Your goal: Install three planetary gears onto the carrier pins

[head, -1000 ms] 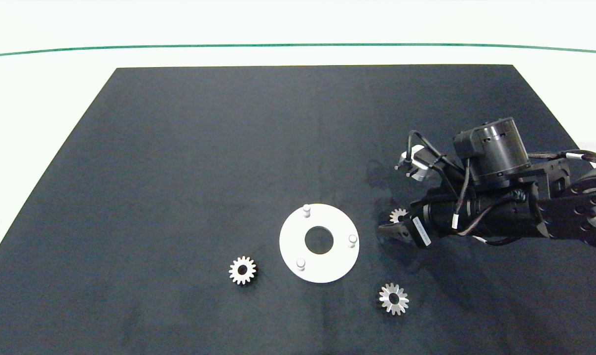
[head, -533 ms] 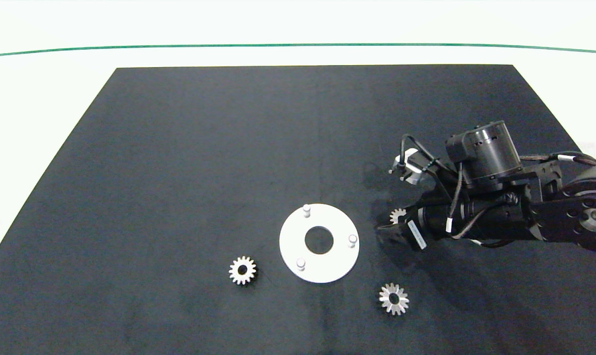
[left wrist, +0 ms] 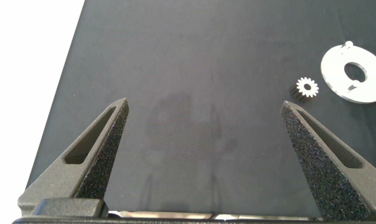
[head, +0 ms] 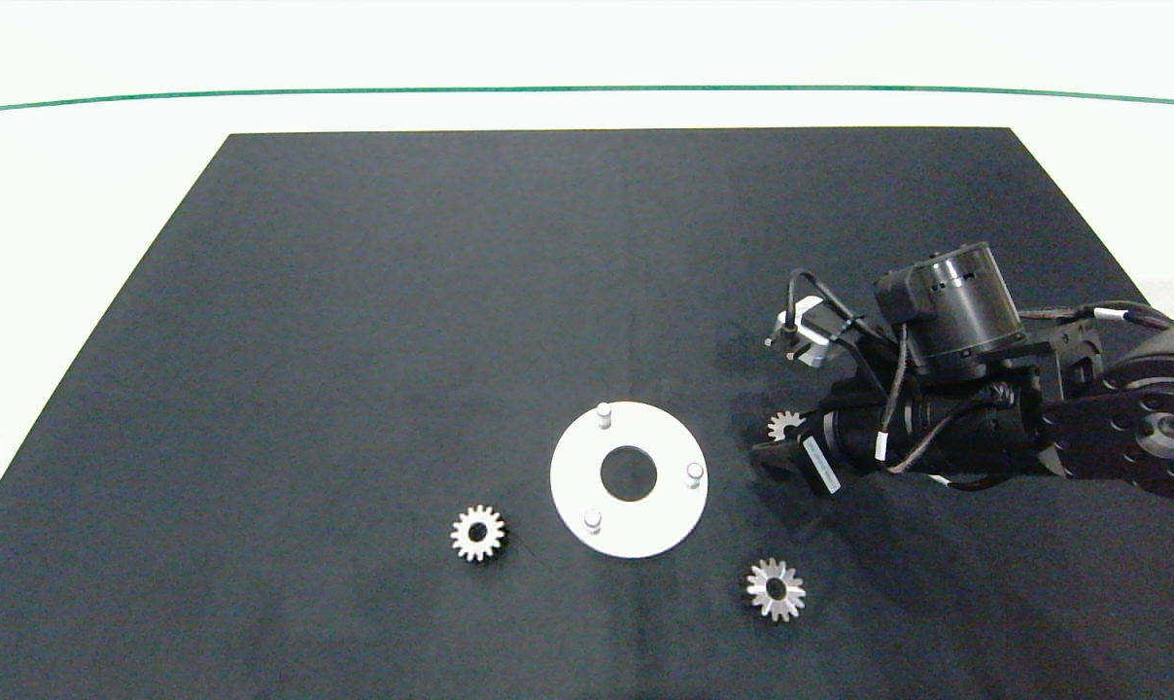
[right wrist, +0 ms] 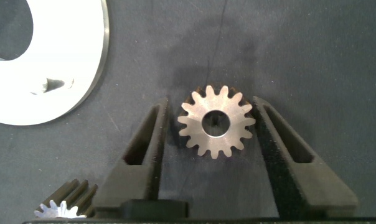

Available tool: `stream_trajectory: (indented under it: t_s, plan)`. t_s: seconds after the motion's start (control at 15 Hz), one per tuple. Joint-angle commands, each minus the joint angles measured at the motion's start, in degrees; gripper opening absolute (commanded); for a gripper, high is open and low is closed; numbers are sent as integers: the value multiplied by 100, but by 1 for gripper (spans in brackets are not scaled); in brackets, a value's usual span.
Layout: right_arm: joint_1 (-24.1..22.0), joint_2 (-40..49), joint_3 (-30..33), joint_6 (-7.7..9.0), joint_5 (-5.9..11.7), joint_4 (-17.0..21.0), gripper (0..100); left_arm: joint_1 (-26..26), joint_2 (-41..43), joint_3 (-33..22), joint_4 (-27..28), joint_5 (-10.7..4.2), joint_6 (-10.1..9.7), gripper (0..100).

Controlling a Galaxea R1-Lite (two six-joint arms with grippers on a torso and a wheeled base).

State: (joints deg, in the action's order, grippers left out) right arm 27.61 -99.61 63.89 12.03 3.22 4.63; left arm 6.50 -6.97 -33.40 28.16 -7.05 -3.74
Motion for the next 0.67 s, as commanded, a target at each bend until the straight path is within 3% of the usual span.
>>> stream_trajectory:
  t_s: [0.07, 0.67]
  plan:
    - [-10, -50, 1, 10, 3, -6, 46, 9, 3, 0, 14, -7, -4, 100]
    - [-10, -85, 18, 10, 3, -6, 28, 80, -6, -88, 14, -7, -4, 100]
